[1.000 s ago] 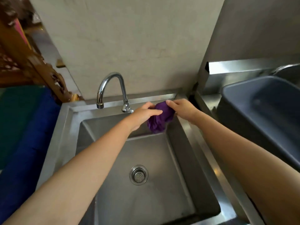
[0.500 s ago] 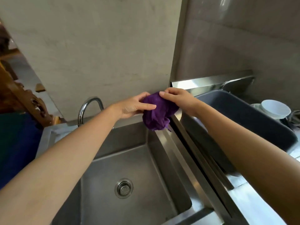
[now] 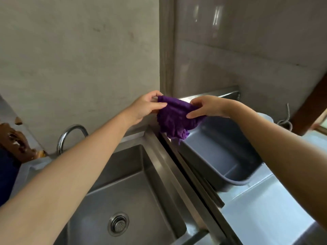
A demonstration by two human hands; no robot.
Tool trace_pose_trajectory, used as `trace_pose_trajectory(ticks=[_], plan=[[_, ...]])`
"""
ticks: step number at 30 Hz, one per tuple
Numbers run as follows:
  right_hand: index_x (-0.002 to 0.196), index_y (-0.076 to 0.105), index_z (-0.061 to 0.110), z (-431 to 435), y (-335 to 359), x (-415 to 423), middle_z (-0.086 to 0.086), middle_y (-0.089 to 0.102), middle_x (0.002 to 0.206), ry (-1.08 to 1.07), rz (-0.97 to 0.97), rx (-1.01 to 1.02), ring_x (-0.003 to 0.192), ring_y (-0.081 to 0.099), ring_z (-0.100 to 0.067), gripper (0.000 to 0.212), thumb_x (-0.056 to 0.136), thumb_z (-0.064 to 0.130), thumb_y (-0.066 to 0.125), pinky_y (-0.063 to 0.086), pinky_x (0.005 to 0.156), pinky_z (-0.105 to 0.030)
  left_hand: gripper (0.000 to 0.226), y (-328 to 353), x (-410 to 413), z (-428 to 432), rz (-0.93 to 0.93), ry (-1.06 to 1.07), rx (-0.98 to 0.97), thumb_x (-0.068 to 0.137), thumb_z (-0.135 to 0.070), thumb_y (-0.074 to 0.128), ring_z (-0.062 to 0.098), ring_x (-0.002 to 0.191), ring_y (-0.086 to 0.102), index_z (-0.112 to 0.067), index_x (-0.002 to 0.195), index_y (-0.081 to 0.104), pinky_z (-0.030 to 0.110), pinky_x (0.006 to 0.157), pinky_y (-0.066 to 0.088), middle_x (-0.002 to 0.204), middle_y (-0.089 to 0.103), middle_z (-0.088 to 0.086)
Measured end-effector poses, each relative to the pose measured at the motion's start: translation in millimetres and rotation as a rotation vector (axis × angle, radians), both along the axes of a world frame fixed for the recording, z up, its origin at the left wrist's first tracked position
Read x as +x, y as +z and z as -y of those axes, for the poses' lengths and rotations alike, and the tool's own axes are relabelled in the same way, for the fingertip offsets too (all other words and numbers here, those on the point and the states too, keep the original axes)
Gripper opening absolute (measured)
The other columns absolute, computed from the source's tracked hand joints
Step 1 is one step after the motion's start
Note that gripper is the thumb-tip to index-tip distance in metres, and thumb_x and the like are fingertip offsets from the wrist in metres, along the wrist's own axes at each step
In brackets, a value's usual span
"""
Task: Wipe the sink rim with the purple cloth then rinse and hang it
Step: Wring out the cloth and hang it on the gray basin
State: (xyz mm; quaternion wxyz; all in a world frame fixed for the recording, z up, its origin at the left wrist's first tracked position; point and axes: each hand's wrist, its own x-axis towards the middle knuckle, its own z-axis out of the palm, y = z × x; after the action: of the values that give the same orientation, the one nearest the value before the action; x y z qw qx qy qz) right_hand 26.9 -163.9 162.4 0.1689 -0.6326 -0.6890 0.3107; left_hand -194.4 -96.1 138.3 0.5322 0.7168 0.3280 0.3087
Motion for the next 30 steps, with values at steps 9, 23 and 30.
trace_pose_trajectory(ticks=[9,23,30], plan=[[0.108,0.061,0.0,26,3,38,-0.022,0.065,0.109,-0.214,-0.101,0.232,0.1,0.063,-0.034,0.044,0.084,0.038,0.064,0.05,0.093,-0.048,0.007,2,56,10,-0.033,0.069,0.083,0.09,-0.016,0.059,0.008,0.055,0.051,-0.019,0.094,0.054,0.02,0.038,0.037,0.074,0.057,-0.003],[0.072,0.058,0.02,49,-18,108,0.004,0.055,0.067,-0.393,-0.148,0.23,0.061,0.051,-0.008,0.023,0.089,0.005,0.055,0.042,0.056,-0.014,0.014,-1,130,28,-0.057,0.001,0.302,0.091,-0.022,0.056,0.01,0.078,0.05,-0.008,0.089,0.052,0.023,0.074,0.041,0.086,0.055,0.002],[0.099,0.059,0.018,47,-39,121,-0.001,0.061,0.087,-0.449,-0.784,0.117,0.074,0.059,-0.012,0.009,0.095,0.016,0.051,0.051,0.07,-0.027,0.03,-17,158,18,-0.016,0.151,0.194,0.085,-0.029,0.065,0.02,0.091,0.058,-0.015,0.101,0.044,0.034,0.083,0.052,0.095,0.056,0.002]])
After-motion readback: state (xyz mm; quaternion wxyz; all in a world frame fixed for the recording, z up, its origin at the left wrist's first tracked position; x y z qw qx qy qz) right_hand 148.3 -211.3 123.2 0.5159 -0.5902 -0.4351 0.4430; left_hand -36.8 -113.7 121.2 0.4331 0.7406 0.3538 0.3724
